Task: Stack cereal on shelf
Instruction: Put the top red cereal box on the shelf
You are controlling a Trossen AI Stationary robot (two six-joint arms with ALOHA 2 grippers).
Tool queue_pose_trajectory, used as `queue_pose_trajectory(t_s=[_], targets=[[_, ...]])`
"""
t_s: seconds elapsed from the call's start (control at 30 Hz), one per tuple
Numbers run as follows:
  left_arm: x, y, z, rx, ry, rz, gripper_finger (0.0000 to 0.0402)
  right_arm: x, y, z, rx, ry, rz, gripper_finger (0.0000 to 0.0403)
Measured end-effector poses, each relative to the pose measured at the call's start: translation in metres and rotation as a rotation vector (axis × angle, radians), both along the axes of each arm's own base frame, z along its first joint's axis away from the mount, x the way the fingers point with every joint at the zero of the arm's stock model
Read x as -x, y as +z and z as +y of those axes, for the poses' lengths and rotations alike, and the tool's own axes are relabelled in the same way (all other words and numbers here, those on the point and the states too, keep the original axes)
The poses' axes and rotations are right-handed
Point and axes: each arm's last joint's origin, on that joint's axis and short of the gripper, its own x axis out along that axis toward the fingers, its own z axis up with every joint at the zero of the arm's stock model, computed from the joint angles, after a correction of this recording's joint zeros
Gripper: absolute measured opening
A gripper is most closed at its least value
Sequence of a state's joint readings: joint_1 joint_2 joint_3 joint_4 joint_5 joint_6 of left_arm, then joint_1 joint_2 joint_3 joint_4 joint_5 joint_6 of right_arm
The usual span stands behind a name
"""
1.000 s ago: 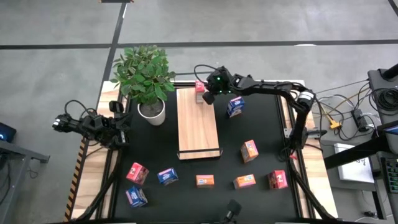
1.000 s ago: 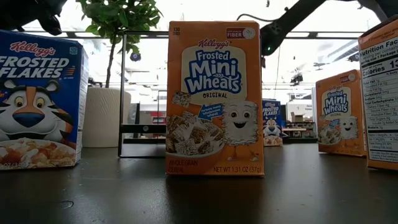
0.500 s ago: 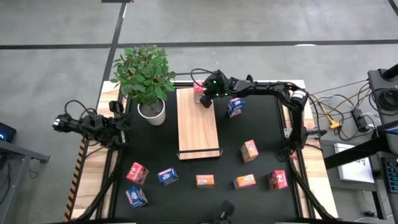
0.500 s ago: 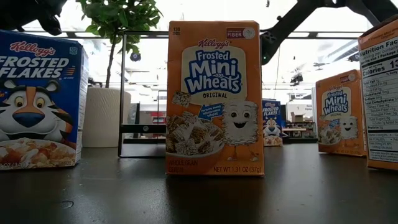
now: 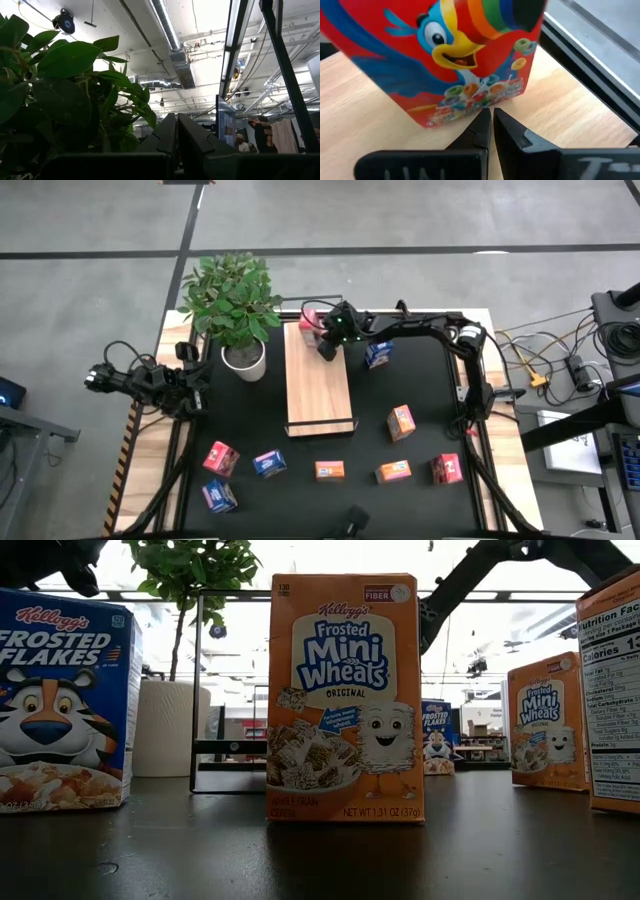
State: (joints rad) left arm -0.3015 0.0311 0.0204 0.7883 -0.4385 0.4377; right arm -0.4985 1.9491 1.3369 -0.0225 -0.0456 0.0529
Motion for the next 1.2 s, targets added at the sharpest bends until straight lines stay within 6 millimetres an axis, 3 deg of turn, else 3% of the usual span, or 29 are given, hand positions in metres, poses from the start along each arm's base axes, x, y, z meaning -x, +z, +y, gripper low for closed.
queue_pose_trajectory(t_s=[0.4, 1.2], targets=[[0.000, 0.000, 0.000, -0.005, 0.004, 0.002, 0.0000, 0.001, 0.011, 0.001, 0.053, -0.022, -0.011, 0.0012], [0.000, 0.000, 0.000, -0.005, 0.004, 0.001, 0.0000, -0.007, 0.014, -0.003, 0.152, 0.002, -0.066, 0.0012]])
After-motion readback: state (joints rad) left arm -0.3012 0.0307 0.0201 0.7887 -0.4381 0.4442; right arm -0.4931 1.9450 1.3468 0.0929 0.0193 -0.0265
